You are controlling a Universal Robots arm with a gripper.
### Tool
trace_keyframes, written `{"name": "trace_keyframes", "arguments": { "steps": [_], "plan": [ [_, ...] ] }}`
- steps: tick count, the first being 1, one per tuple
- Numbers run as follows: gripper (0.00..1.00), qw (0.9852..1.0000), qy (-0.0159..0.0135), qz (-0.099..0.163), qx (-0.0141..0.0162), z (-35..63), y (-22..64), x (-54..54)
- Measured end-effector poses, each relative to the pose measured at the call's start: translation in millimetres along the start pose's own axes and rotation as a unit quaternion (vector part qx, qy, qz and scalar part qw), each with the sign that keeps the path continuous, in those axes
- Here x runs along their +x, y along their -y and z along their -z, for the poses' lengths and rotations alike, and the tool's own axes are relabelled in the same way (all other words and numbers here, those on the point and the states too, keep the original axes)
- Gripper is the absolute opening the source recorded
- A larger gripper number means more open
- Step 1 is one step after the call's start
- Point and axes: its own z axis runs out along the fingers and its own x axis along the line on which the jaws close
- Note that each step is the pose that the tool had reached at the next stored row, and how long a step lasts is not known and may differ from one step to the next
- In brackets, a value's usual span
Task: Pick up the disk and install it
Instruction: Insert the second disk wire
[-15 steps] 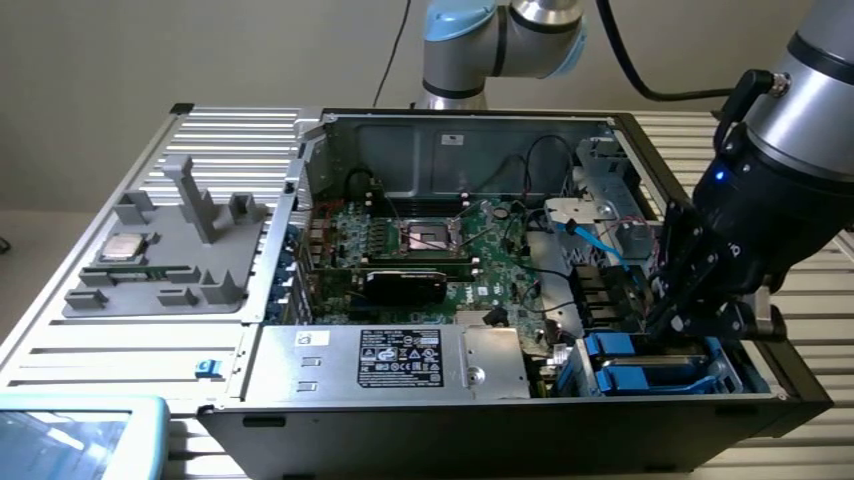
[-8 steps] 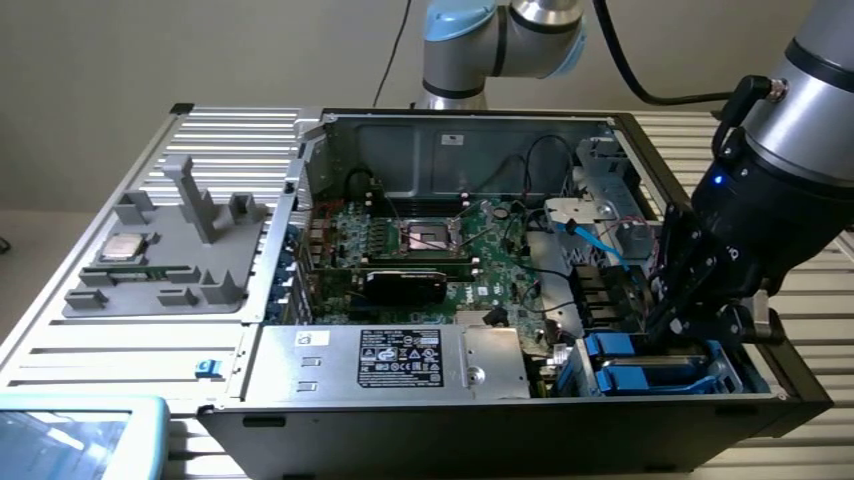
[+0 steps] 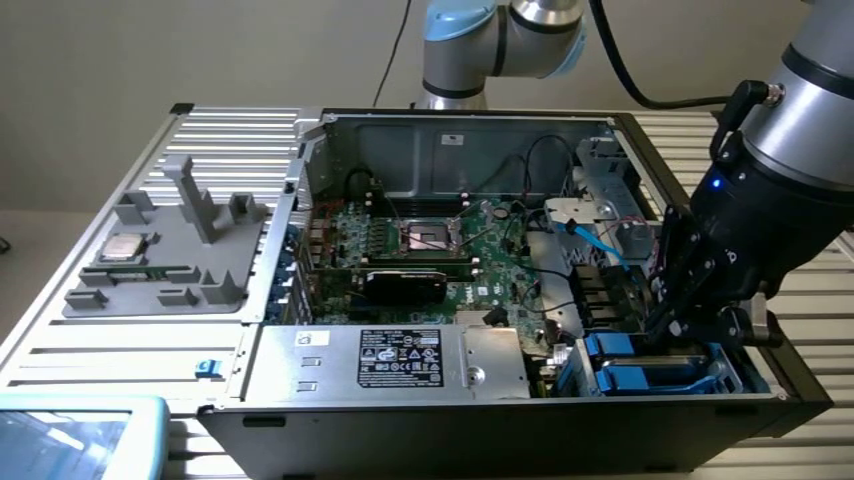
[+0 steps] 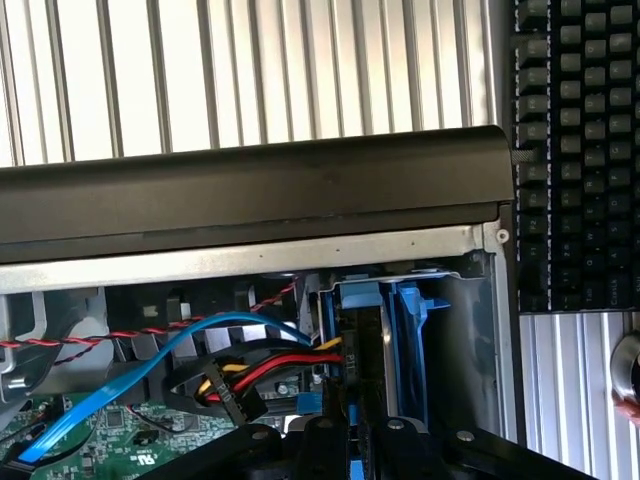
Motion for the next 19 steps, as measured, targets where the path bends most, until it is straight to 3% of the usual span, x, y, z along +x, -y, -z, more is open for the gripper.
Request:
{"name": "trace_keyframes", "arguments": {
  "steps": [17, 19],
  "plan": [
    [0.16, 1.0000, -0.0002, 0.000, 0.0001, -0.1, 0.1, 0.0],
    [0.24, 1.0000, -0.0006, 0.000, 0.0001, 0.4, 0.1, -0.1]
  ]
}}
